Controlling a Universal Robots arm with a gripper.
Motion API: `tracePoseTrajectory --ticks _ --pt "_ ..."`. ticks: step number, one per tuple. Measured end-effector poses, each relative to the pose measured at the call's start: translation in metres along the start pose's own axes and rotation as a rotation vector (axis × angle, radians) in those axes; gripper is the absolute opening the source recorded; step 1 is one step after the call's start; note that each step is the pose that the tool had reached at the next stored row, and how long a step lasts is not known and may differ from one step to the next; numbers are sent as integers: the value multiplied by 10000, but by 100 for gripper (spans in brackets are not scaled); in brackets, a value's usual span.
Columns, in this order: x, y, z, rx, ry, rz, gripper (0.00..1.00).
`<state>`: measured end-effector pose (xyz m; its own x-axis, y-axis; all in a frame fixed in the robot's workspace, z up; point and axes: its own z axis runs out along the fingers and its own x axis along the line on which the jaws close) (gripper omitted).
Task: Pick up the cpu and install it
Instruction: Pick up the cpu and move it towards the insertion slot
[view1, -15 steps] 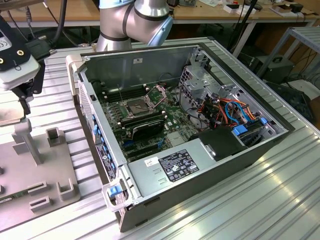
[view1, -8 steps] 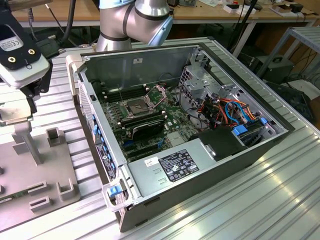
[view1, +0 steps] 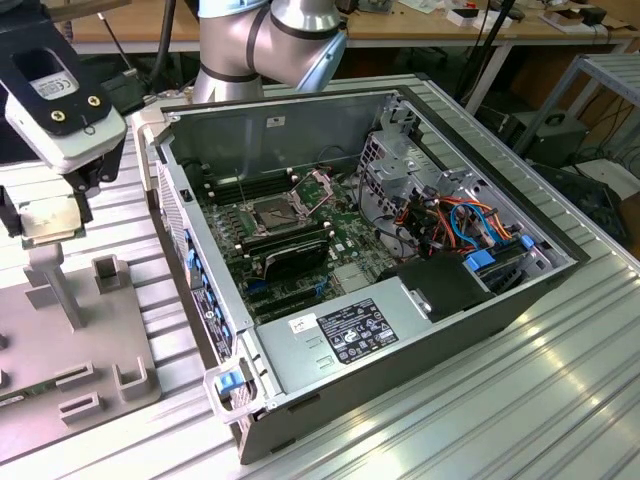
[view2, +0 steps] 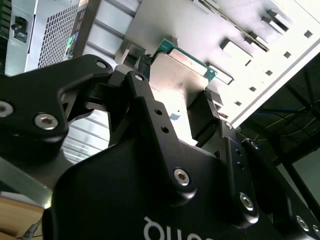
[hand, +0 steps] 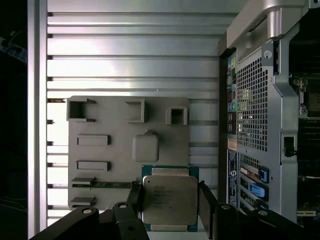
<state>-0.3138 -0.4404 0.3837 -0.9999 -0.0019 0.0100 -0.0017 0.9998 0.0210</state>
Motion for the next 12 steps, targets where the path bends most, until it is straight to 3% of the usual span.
tracePoseTrajectory --ticks 12 --pt "-196 0 -2 0 -1 0 55"
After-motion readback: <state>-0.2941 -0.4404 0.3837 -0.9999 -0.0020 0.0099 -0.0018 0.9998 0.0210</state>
